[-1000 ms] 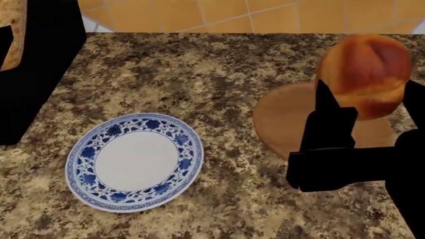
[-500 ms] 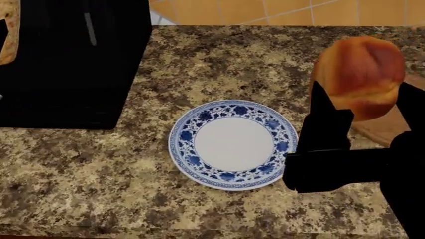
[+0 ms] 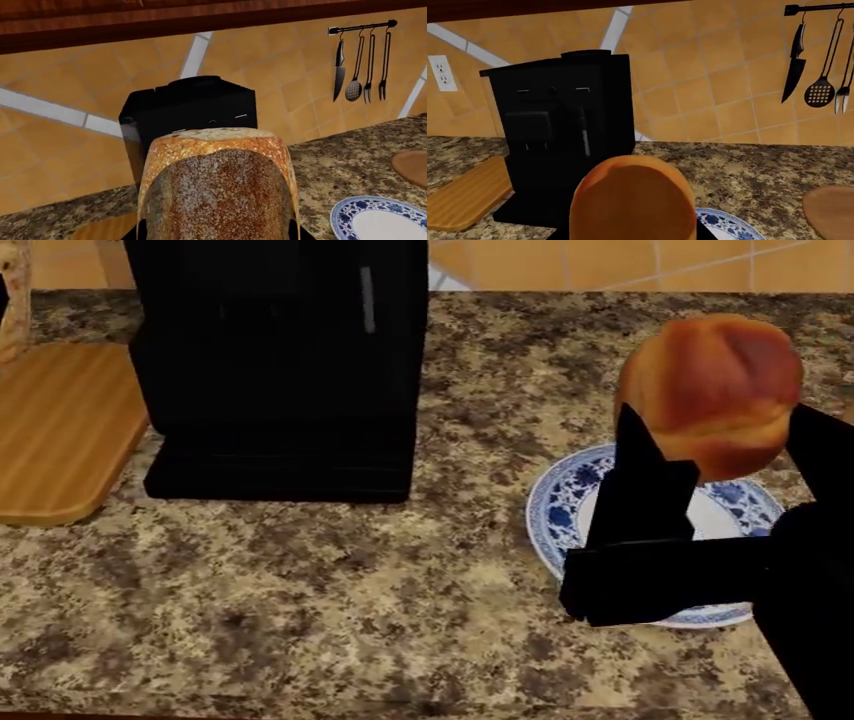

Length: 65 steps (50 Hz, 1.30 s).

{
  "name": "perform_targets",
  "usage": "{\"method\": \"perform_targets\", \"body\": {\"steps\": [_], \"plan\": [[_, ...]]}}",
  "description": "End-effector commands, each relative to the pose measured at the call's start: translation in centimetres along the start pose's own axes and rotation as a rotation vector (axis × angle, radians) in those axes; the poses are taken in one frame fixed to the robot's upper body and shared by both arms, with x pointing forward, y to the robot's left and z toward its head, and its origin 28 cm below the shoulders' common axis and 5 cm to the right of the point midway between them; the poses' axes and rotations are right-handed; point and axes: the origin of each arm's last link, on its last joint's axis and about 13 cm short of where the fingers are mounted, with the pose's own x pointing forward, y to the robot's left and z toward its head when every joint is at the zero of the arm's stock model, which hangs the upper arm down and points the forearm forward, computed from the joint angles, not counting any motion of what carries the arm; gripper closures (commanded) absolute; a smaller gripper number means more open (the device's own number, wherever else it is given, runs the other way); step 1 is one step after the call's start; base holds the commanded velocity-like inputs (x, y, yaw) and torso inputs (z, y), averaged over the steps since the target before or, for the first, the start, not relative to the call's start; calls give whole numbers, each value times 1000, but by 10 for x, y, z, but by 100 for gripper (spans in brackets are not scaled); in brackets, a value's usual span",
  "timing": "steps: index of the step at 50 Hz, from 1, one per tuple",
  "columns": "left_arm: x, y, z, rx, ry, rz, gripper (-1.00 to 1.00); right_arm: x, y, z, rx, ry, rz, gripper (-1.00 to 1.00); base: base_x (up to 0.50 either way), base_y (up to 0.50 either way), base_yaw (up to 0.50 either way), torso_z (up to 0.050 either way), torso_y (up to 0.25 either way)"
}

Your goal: Place all breads on the cutting board.

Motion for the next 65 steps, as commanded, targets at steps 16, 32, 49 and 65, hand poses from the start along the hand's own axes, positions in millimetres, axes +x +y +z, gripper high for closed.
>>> {"method": "perform_targets", "body": {"steps": [16,32,49,65], "plan": [[2,1,2,-26,-2,19,100,3,1,-4,-19,-2,12,100,0,500,0,0,0],[3,1,-1,-35,7,42,100,6,2,-7,-17,2,23,100,-1,500,0,0,0],[3,1,1,-30,6,46,100,9,2,-7,-9,-2,28,100,-1,500,0,0,0],[5,0,2,-24,5,36,100,8,1,-11,-2,-3,30,100,-1,394,0,0,0]]}}
